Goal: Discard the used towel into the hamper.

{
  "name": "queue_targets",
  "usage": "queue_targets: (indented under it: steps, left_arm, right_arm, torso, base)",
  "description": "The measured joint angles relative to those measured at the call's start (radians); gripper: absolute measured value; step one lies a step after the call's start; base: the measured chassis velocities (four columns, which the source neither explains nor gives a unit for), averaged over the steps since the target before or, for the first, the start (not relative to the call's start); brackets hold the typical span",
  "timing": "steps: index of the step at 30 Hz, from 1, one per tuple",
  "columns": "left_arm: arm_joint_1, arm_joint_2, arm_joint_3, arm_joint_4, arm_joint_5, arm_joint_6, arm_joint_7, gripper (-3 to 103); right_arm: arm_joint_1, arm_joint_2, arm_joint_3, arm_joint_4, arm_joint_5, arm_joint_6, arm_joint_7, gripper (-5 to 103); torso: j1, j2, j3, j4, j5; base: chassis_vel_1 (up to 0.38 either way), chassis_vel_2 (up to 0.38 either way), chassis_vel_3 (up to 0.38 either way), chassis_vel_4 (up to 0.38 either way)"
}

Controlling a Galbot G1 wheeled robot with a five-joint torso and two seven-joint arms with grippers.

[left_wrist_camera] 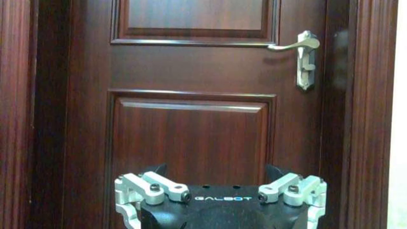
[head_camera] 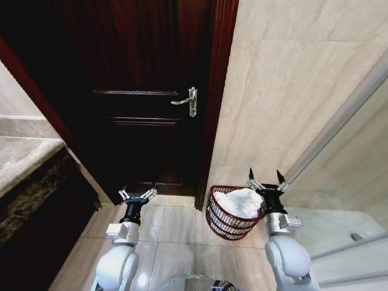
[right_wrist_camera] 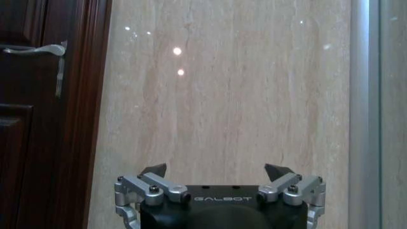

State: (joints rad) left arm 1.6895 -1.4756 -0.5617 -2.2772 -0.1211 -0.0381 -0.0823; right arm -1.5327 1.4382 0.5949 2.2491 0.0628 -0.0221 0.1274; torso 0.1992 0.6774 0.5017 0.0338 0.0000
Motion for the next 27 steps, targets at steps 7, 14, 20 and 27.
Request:
queue_targets:
  steps: [7, 14, 20, 27]
  left_arm:
    - [0.001, 0.001, -0.011, 0.0, -0.002, -0.002, 0.0, 100]
    - [0.004, 0.004, -0.012, 0.008, -0.008, 0.001, 0.0, 100]
    - [0.01, 0.006, -0.014, 0.017, -0.02, 0.003, 0.0, 100]
    - [0.007, 0.004, -0.013, 0.009, -0.02, 0.002, 0.0, 100]
  right_arm:
    - [0.001, -0.003, -0.003, 0.006, 0.0, -0.002, 0.003, 100]
    - [0.005, -0.007, -0.004, 0.012, -0.003, -0.005, 0.004, 100]
    - [-0.004, 0.003, -0.004, 0.016, -0.009, 0.0, 0.003, 100]
    - [-0.009, 0.001, -0.001, 0.026, -0.009, 0.001, 0.002, 100]
  torso:
    - [0.008, 0.02, 0.011, 0.0, 0.0]
    - [0.016, 0.038, 0.022, 0.0, 0.0]
    - [0.024, 0.055, 0.032, 0.0001, 0.0]
    - [0.031, 0.074, 0.042, 0.0, 0.0]
  base:
    - [0.0, 0.0, 0.0, 0.0]
    - [0.0, 0.0, 0.0, 0.0]
    - [0.0, 0.0, 0.0, 0.0]
    - [0.0, 0.0, 0.0, 0.0]
